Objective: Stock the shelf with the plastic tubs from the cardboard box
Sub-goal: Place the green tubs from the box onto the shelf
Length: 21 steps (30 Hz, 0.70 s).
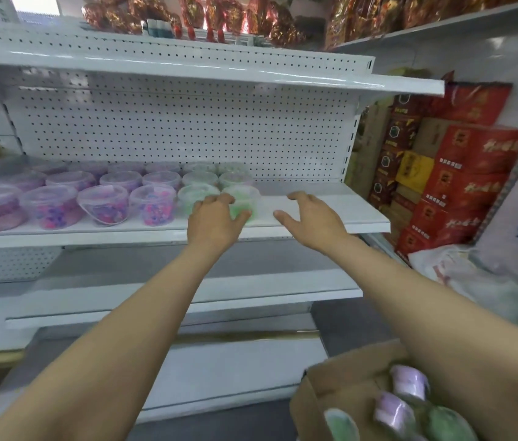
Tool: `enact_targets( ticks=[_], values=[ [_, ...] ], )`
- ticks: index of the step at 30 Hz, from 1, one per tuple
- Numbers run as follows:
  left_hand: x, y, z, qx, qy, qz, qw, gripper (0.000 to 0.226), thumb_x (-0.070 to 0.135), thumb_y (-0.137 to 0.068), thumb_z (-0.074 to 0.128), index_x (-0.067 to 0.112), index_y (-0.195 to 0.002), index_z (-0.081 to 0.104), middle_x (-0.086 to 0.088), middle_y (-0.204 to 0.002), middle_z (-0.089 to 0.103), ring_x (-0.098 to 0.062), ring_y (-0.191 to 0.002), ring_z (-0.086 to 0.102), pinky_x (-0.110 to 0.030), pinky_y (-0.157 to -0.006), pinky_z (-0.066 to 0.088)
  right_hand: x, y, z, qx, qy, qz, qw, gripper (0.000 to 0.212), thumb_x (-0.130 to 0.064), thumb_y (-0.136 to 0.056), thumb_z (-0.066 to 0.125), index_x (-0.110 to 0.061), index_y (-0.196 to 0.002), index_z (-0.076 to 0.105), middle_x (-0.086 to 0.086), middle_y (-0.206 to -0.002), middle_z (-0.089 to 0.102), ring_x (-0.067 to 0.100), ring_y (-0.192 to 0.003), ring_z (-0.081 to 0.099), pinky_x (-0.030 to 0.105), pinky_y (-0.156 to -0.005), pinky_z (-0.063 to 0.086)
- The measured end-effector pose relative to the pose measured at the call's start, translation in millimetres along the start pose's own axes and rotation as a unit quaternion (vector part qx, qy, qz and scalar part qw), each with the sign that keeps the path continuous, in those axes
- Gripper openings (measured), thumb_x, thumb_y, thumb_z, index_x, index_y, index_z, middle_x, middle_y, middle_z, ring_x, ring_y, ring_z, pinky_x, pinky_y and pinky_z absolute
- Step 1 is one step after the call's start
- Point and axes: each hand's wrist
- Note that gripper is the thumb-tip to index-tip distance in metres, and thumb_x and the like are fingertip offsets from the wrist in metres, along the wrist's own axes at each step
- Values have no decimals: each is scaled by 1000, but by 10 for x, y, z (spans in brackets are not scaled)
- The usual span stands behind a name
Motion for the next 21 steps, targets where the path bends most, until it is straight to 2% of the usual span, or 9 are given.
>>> enact_targets(
  ticks=[6,11,16,21],
  values=[
    [435,782,47,-66,21,12,997,53,59,-88,52,24,-128,55,-5,-136,51,-31,-126,42,-42,-95,41,280,925,-304,-15,17,56,998,64,-58,-94,50,-17,-142,41,10,-138,53,30,-125,52,39,-93,45],
    [849,1174,215,-106,47,44,992,53,58,-88,53,22,-128,56,-8,-132,53,-31,-124,43,-41,-99,40,621,1514,-575,-16,32,103,994,65,-56,-93,54,-15,-142,42,11,-141,52,31,-126,50,37,-93,43],
    [1302,1302,502,-134,67,64,987,51,56,-87,56,22,-125,57,-10,-129,55,-32,-122,45,-40,-101,39,1062,1808,-782,-19,41,136,990,67,-57,-93,53,-17,-145,40,9,-145,49,32,-128,50,41,-95,45],
    [1739,1289,1024,-164,68,71,982,52,55,-87,58,21,-126,58,-10,-130,56,-30,-122,48,-39,-100,40,1698,1855,-805,-23,47,163,985,67,-58,-92,52,-15,-142,42,13,-138,54,34,-121,55,41,-89,48]
  ],
)
Point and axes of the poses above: each hand's wrist, its own y-axis away from the middle knuckle, its own z-axis out of the palm, x = y × z
